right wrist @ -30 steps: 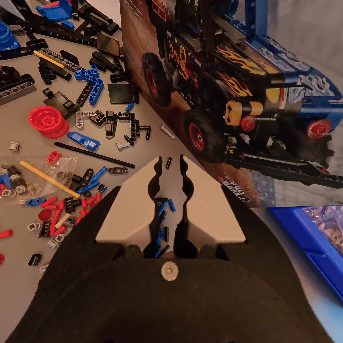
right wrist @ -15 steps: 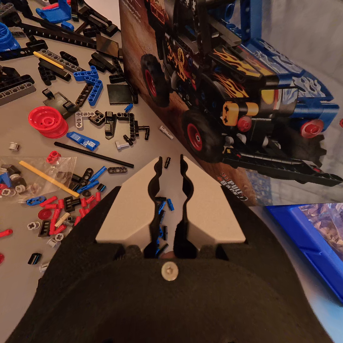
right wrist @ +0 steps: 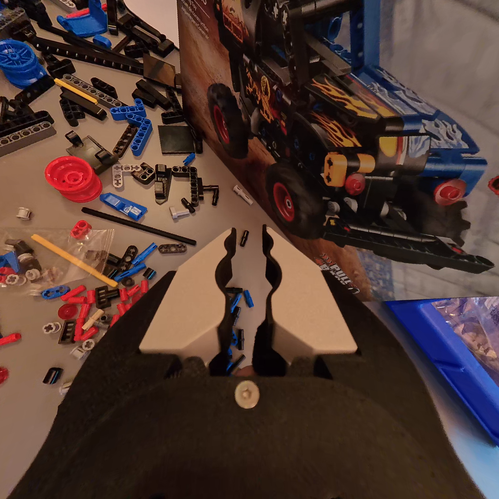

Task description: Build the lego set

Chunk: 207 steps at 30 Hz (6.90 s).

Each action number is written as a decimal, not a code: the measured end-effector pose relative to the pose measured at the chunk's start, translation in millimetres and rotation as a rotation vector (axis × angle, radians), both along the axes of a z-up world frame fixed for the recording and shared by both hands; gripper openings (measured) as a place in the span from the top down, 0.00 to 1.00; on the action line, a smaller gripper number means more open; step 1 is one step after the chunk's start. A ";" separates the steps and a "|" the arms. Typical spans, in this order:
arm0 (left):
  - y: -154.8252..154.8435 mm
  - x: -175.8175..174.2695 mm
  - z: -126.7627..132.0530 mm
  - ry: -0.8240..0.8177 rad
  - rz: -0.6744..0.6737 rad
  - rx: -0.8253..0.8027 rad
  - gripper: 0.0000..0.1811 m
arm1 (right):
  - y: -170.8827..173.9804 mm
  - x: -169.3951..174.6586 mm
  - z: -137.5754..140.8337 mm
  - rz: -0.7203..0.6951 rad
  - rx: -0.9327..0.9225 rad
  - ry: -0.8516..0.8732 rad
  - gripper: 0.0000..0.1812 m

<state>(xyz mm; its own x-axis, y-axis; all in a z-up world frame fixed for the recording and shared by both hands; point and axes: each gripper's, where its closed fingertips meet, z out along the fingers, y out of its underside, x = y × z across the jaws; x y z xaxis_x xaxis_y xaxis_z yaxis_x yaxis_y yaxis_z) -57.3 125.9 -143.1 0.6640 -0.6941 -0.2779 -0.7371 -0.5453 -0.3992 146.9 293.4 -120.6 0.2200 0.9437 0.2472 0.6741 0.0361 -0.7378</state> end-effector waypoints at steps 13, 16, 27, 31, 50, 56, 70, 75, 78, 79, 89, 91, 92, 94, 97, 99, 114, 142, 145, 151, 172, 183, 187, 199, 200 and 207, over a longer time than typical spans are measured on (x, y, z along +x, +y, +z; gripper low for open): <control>-52.3 88.3 -25.7 -0.133 -0.049 -0.022 0.97 | -1.4 0.0 0.4 0.005 0.005 -0.003 0.90; -60.2 90.2 -25.1 -0.132 -0.049 -0.007 0.97 | -2.2 -0.8 1.0 0.007 0.010 -0.001 0.90; -76.0 111.1 -24.4 -0.161 0.043 0.087 0.95 | -4.9 -2.3 0.7 0.016 0.016 -0.005 0.90; -83.1 94.6 -24.3 -0.174 0.091 0.089 0.96 | -4.8 -1.8 1.7 0.016 0.015 0.000 0.90; -68.7 107.3 -24.1 -0.220 0.105 0.169 0.96 | -3.1 -0.5 -3.9 0.015 0.035 -0.030 0.90; -79.6 62.3 -24.2 -0.180 0.212 0.161 0.96 | -5.4 -1.0 -5.7 0.025 0.041 -0.045 0.90; -80.7 -3.1 -17.0 -0.043 0.385 0.246 0.77 | -3.5 0.9 -9.2 0.022 0.040 -0.058 0.90; -81.9 6.3 -21.5 -0.067 0.357 0.233 0.91 | -3.1 0.9 -9.4 0.021 0.042 -0.059 0.90; -83.3 1.5 -20.5 -0.038 0.365 0.241 0.96 | -3.1 0.7 -10.0 0.023 0.043 -0.062 0.90; -84.2 -1.2 -20.6 -0.030 0.370 0.239 0.97 | -3.3 0.5 -10.2 0.023 0.043 -0.062 0.90; -87.8 -9.5 -18.7 -0.055 0.417 0.250 0.85 | -0.7 1.8 -12.8 0.019 0.039 -0.069 0.90; -85.7 -8.2 -13.1 -0.065 0.412 0.266 0.84 | -0.4 1.7 -12.7 0.018 0.041 -0.069 0.90; -83.9 -7.7 -9.6 -0.063 0.407 0.275 0.83 | -0.4 1.6 -12.4 0.018 0.042 -0.068 0.90; -77.1 -5.3 -1.7 -0.056 0.385 0.293 0.83 | -0.2 1.9 -11.5 0.017 0.046 -0.067 0.90; -58.3 4.7 10.4 -0.054 0.326 0.309 0.82 | 0.2 2.2 -9.6 0.015 0.047 -0.060 0.90; -43.2 17.8 15.4 -0.051 0.261 0.311 0.82 | 0.9 2.9 -9.3 0.013 0.048 -0.060 0.90; 22.9 29.1 -17.8 -0.045 0.097 0.085 0.86 | 4.2 6.4 -9.0 0.005 0.056 -0.062 0.90; 130.5 29.1 54.7 -0.231 0.110 0.275 0.61 | 15.0 13.0 -2.5 -0.046 0.059 -0.032 0.90; 152.0 49.2 47.2 -0.292 0.082 0.251 0.63 | 28.9 22.6 3.5 -0.112 0.053 0.012 0.90; 173.3 75.3 47.2 -0.276 0.025 0.258 0.76 | 50.6 40.7 6.9 -0.206 0.042 0.053 0.90; 110.8 4.4 -21.8 -0.053 -0.043 -0.038 0.79 | 41.0 33.7 6.4 -0.164 0.068 0.017 0.90; 119.2 4.6 -16.4 -0.057 -0.037 0.048 1.00 | 38.2 32.8 7.8 -0.157 0.071 0.017 0.90; 109.7 0.7 -12.7 -0.061 -0.029 0.046 1.00 | 37.5 32.2 7.9 -0.155 0.070 0.016 0.90; 48.2 -22.9 0.9 -0.051 0.015 -0.049 0.99 | 35.4 31.0 5.3 -0.142 0.070 0.003 0.90; 40.3 -23.6 -0.4 -0.051 0.013 -0.073 1.00 | 35.0 30.6 5.0 -0.140 0.070 0.002 0.90; 4.3 -24.9 -12.0 -0.035 0.013 -0.162 0.95 | 33.4 29.5 3.3 -0.132 0.069 -0.004 0.90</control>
<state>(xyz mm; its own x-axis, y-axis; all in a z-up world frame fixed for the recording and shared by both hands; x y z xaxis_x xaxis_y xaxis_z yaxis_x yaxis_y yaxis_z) -82.1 130.3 -155.1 0.6808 -0.7191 -0.1397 -0.7165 -0.6142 -0.3307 176.4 326.8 -117.3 0.3397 0.8873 0.3119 0.6793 -0.0021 -0.7339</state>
